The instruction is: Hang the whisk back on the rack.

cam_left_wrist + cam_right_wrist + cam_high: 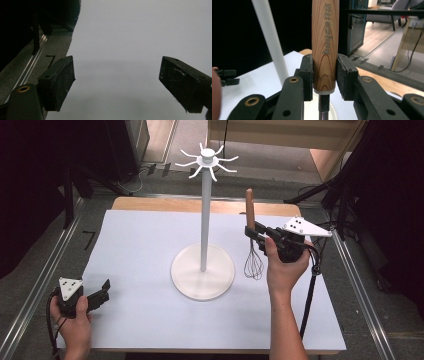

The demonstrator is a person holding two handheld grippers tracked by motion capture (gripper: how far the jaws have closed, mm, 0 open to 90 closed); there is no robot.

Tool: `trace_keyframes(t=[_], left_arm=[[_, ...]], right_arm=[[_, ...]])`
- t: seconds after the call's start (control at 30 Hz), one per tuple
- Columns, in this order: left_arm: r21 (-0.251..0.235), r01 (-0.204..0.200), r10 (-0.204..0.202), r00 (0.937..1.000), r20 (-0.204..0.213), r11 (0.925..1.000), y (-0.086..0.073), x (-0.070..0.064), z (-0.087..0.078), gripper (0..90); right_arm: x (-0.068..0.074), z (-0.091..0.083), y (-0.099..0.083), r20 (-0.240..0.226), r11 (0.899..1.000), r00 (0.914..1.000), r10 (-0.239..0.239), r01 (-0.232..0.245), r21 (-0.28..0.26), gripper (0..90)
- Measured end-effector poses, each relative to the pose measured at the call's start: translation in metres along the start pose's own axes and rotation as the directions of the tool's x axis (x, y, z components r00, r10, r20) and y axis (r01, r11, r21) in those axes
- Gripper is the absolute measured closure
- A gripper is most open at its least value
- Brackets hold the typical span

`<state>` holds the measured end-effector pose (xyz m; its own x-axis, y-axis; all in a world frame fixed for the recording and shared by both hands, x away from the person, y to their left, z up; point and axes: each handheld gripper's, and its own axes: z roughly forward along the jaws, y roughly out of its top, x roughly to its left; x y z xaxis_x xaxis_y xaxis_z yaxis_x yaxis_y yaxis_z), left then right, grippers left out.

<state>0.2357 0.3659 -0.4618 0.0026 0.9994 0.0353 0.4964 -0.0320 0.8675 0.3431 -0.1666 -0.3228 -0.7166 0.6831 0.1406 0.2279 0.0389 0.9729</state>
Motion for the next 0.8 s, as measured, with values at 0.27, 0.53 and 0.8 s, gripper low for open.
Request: trace_keyframes(t=[0.27,0.53,0.8], left_arm=[[0.000,0.001,-0.001,1.0000,0.001,1.0000,0.000,0.000,0.000,14.0],[0.001,0.000,0.000,1.0000,0.001,1.0000,0.000,0.000,0.000,14.0],[0.001,0.000,0.000,1.0000,0.000,1.0000,0.000,0.000,0.000,14.0]], right_arm=[[0.011,-0.001,0.011,-0.015,0.999,0.9997,-0.017,0.016,-0.040,70.7],[0.023,-0.003,0.020,-0.033,0.995,0.9988,-0.037,0.034,-0.096,70.6],[0.032,-0.003,0.028,-0.045,0.989,0.9976,-0.053,0.046,-0.140,70.6]])
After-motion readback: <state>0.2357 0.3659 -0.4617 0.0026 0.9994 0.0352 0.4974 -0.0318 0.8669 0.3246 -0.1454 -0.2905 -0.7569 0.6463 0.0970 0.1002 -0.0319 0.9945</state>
